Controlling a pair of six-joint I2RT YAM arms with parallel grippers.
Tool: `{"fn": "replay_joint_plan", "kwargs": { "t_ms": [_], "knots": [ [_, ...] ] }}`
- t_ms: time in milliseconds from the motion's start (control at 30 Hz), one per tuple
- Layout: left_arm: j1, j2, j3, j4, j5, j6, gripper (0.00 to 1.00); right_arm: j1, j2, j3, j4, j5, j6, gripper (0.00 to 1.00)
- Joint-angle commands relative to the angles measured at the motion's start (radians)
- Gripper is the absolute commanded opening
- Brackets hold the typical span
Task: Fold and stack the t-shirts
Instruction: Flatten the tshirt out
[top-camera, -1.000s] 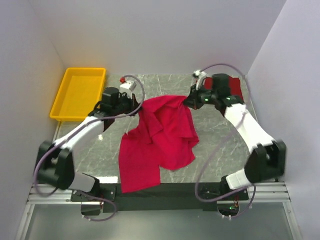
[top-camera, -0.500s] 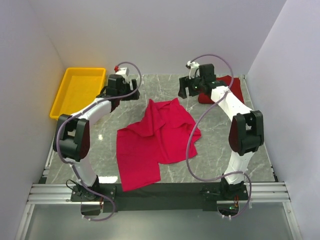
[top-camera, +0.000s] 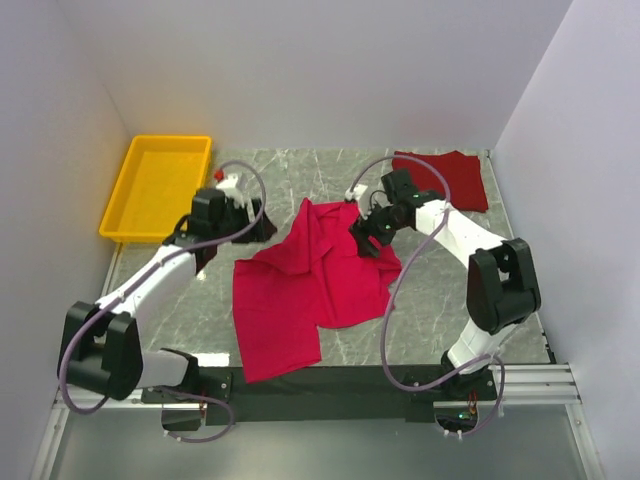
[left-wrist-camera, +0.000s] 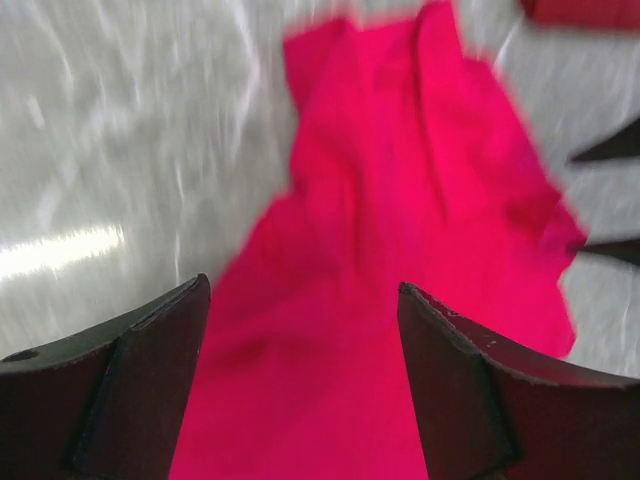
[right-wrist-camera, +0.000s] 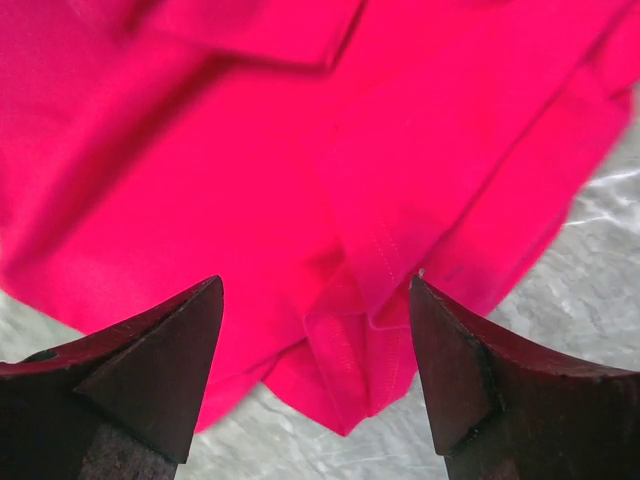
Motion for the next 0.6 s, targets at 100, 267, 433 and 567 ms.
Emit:
{"fn": "replay_joint_plan", "kwargs": {
  "t_ms": [100,267,433,567],
  "knots": [
    [-0.008,-0.138,-0.120,-0.037,-0.025,-0.072,0.81,0.077,0.084,0.048,0.050,0.185,-0.183,0.79],
    [-0.008,-0.217,-0.162,-0.048,-0.103,-0.161,0.81,0.143,0.176,0.106,0.063,0.238,-0.179,0.75],
    [-0.008,-0.296,-0.212,-0.045,-0.117,-0.212,0.81,0.189,0.237,0.132,0.079,0.257,-0.151,0.72],
    [-0.008,-0.326,-0.233,-0.056,-0.119,-0.228,0.81,0.197,0.283,0.166,0.074,0.266,-0.114,0.68]
  ]
}}
